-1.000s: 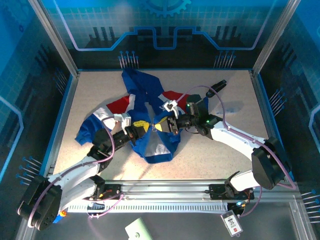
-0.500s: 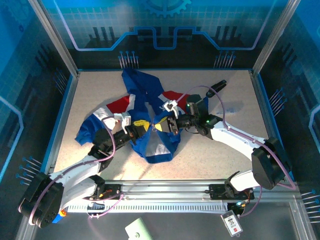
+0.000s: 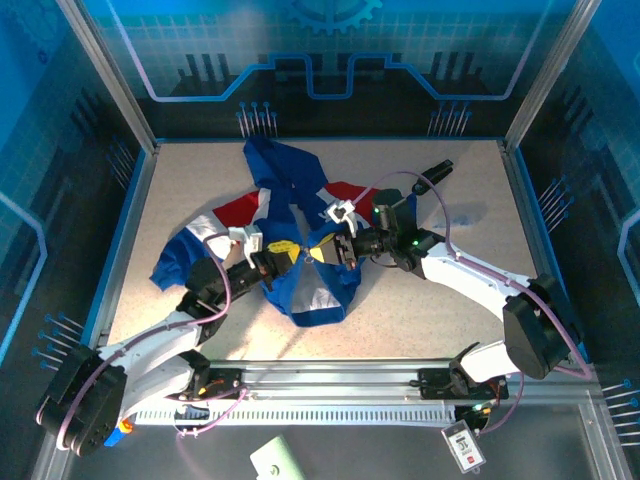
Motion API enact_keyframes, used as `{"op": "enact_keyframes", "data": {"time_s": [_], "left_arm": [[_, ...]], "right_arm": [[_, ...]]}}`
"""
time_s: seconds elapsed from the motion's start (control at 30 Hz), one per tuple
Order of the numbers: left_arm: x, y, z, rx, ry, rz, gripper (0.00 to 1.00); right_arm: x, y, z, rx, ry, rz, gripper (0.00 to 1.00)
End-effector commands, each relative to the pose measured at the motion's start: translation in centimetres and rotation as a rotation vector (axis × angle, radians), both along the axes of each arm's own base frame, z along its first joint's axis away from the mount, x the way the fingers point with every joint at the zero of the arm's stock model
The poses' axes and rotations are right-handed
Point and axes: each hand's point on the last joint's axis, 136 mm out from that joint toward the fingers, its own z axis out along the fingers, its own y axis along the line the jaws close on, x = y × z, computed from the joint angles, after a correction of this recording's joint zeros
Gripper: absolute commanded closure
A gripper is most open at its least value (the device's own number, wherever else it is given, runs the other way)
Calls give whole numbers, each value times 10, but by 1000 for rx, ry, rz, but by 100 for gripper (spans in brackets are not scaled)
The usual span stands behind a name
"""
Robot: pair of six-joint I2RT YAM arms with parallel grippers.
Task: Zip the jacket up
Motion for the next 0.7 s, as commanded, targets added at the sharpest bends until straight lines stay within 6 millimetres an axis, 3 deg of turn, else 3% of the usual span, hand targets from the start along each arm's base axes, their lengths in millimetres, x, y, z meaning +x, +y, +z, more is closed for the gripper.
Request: {"op": "enact_keyframes", "data": {"time_s": [0.0, 0.67], "left_arm": [[-5, -6, 19, -34, -55, -37, 100], [-5, -6, -2, 37, -29, 11, 100]], "right_arm": [[3, 4, 7, 25, -26, 6, 100], [6, 9, 10, 55, -9, -4, 100]]}}
